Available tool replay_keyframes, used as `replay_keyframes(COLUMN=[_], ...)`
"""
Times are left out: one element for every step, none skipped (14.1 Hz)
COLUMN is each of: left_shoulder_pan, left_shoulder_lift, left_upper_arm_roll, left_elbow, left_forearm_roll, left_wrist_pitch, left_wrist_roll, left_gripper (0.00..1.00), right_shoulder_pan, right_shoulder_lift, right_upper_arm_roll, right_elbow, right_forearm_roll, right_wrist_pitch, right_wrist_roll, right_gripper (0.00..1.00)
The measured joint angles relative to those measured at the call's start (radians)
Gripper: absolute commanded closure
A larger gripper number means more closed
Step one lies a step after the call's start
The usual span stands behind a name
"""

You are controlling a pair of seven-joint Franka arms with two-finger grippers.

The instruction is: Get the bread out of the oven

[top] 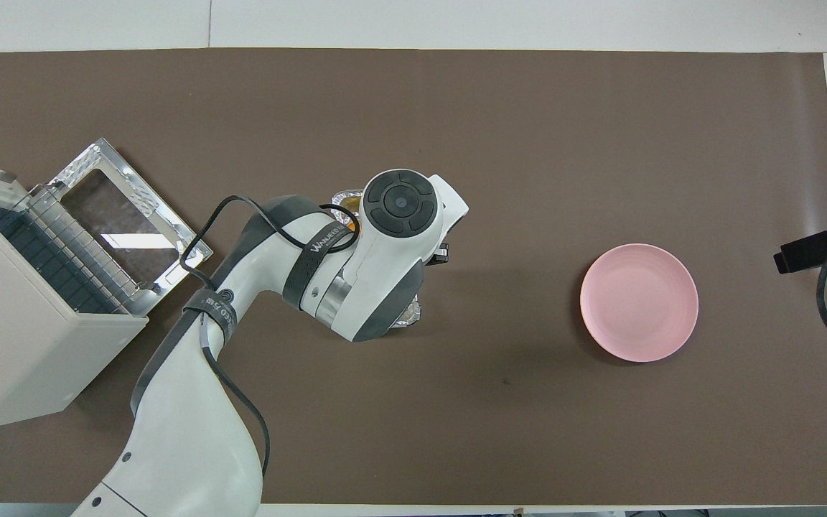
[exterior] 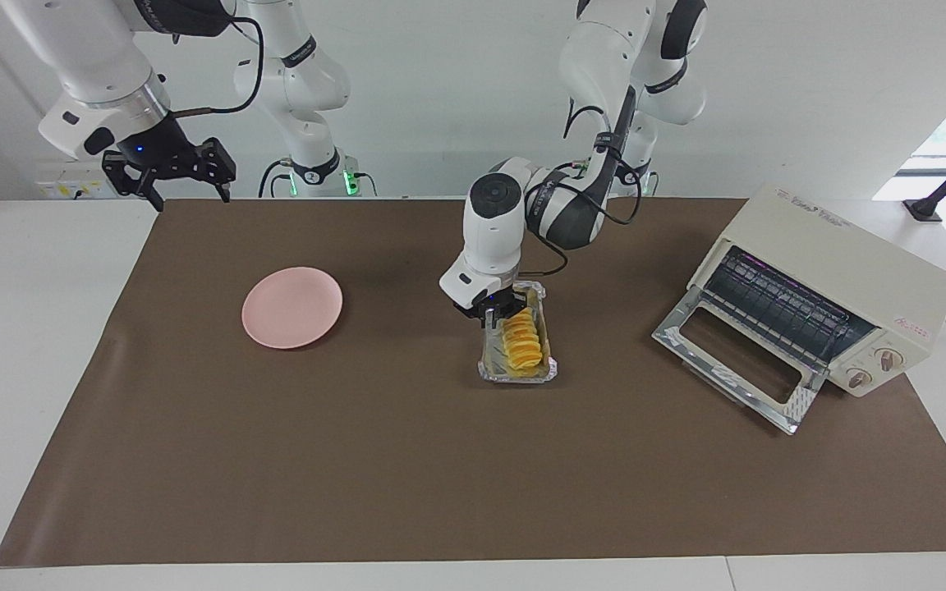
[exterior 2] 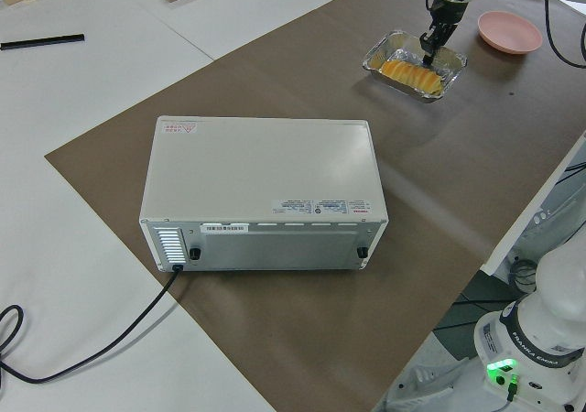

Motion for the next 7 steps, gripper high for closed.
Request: replay_keyframes(left_shoulder_pan=[0.000, 0.001, 0.005, 0.013, 0.033, 0.065, 0.109], left_shoulder_lift=[-0.001, -0.005, -0.013, -0.030, -0.060, -0.097, -0.140], left_upper_arm_roll=[0.001, 0.003, 0.007, 0.015, 0.023, 0.027, 0.031], left_elbow=[0.001, 0.003, 0.007, 0.013, 0.019, 0.024, 0.027], left_forearm_roll=[0.000, 0.000, -0.002, -0.008, -0.015, -0.016, -0.016], left_wrist_pitch=[0.000, 0.000, -0.006, -0.023, -0.054, -0.101, -0.160], left_wrist_roll=[0.000, 0.000, 0.000, -0.001, -0.001, -0.001, 0.002], left_gripper=[0.00, 0.00, 0.00, 0.00, 0.00, 0.00, 0.00], right_shoulder_pan=[0.000, 0.000, 0.002, 0.011, 0.027, 0.050, 0.078], right_shoulder_lift=[0.000, 0.000, 0.000, 0.000, 0.000, 0.000, 0.001], right_upper_arm_roll=[0.000, 0.001, 0.001, 0.002, 0.003, 0.003, 0.004], right_elbow=[0.000, -0.001, -0.002, -0.006, -0.015, -0.028, -0.041], right_forearm_roll=[0.000, 0.000, 0.000, 0.000, 0.000, 0.000, 0.001], right_wrist_pitch=[0.000, 0.000, 0.003, 0.013, 0.030, 0.051, 0.071], right_wrist_roll=[0.000, 0.000, 0.000, 0.000, 0.006, 0.032, 0.067], right_gripper=[0.00, 0.00, 0.00, 0.00, 0.00, 0.00, 0.00])
